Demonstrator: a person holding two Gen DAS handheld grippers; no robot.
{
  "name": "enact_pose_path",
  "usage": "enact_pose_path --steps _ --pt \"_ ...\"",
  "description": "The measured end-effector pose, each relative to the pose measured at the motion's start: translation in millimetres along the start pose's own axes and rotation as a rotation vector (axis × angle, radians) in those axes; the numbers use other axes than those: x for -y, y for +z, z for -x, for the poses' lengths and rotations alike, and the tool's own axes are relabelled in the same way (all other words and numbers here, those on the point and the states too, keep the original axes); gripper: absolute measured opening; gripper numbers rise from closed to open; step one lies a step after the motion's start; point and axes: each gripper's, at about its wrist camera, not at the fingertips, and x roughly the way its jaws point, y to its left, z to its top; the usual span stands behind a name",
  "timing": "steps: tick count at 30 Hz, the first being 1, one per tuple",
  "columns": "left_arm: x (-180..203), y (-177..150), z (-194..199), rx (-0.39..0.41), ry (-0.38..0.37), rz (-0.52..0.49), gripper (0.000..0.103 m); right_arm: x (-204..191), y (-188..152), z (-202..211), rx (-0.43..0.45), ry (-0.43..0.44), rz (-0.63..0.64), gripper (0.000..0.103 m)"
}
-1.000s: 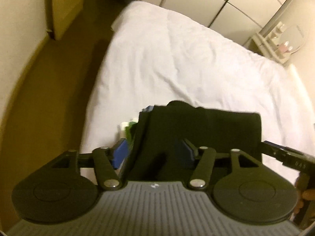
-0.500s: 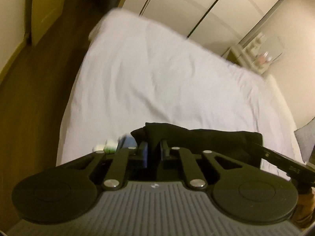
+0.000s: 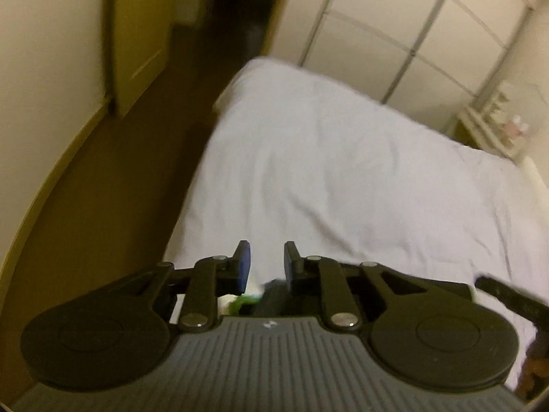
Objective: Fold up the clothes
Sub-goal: 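Lower the pants bundle onto the top of the clothes stack with both grippers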
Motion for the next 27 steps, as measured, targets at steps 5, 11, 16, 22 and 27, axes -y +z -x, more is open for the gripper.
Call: enact_pose_path --steps 5,11,16,22,27 --pt "51.6 -17.5 -24.2 -0.062 -0.080 -0.169 0.018 -35.8 -6.6 2.1 0.024 0.074 0.215 0.022" --pt "29.2 -42.4 -73.0 -0.096 -0.002 -0.030 0.004 -22.6 -16.6 -59.4 -0.185 0.158 0.141 0.022" --pt "29.2 -41.9 -34.9 -0.063 0.060 -0.028 0.004 3.8 0.3 -22.4 -0.125 0.290 0.030 0.027" --pt "41.6 -74.5 38.1 -0.049 0.134 0.003 0.005 -15.2 -31.0 51.7 -0.095 0.360 0.201 0.029" --pt "63.0 -124.0 53.2 -0.132 0.159 0.044 0.015 -43.4 -81.0 76.6 -0.160 0.348 0.411 0.029"
